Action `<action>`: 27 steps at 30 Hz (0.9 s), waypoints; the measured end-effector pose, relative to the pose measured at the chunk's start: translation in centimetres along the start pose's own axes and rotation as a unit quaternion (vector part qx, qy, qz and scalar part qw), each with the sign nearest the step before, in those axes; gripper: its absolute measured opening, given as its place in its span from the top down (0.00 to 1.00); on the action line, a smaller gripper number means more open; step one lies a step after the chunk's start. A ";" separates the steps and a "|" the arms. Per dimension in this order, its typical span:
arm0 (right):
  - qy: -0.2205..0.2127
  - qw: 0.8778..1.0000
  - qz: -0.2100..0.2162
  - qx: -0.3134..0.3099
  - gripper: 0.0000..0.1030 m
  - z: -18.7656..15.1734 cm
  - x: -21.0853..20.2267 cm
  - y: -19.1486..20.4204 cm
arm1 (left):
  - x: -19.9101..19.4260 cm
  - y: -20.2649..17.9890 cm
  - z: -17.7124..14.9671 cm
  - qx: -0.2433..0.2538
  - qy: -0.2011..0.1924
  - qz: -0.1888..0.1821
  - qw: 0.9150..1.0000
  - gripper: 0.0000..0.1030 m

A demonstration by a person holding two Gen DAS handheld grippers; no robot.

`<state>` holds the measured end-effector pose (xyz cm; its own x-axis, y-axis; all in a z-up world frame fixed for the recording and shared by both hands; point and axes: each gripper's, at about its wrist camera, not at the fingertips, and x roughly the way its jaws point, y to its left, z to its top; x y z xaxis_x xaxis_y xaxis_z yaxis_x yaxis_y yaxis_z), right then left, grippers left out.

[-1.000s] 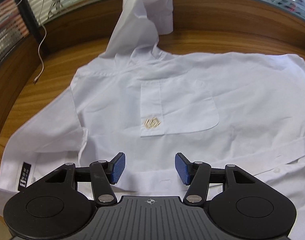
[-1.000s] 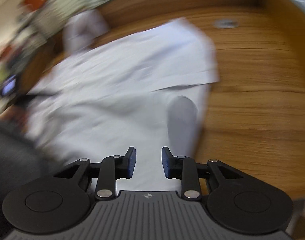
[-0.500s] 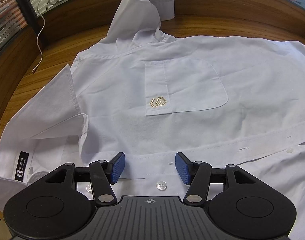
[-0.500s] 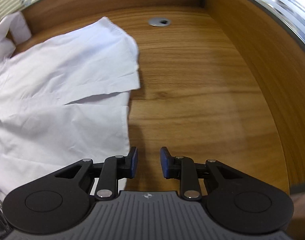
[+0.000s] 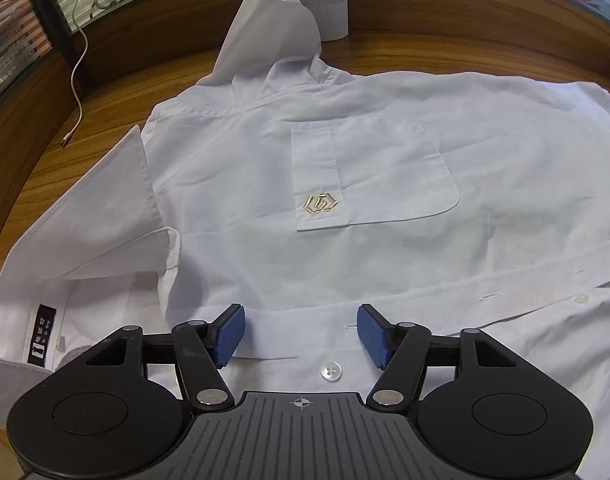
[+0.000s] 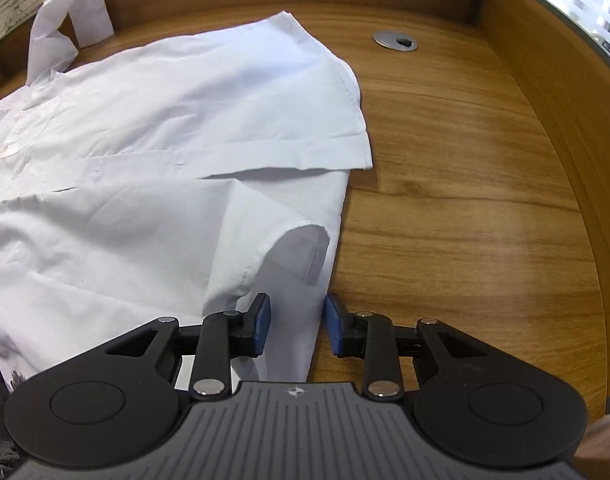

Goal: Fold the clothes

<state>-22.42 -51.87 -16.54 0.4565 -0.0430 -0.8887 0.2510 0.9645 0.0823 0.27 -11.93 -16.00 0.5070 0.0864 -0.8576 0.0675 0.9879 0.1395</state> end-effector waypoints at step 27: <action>0.050 0.992 -0.106 0.047 0.98 -0.3 -2.1 -4.4 | 0.7 1.5 0.7 -0.001 0.006 0.024 1.000 0.25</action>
<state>-24.71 -55.92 -15.13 0.2992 -0.2121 -0.9303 0.4129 0.9077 -0.0741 1.35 -10.47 -16.08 0.4996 0.1350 -0.8557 0.0411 0.9830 0.1790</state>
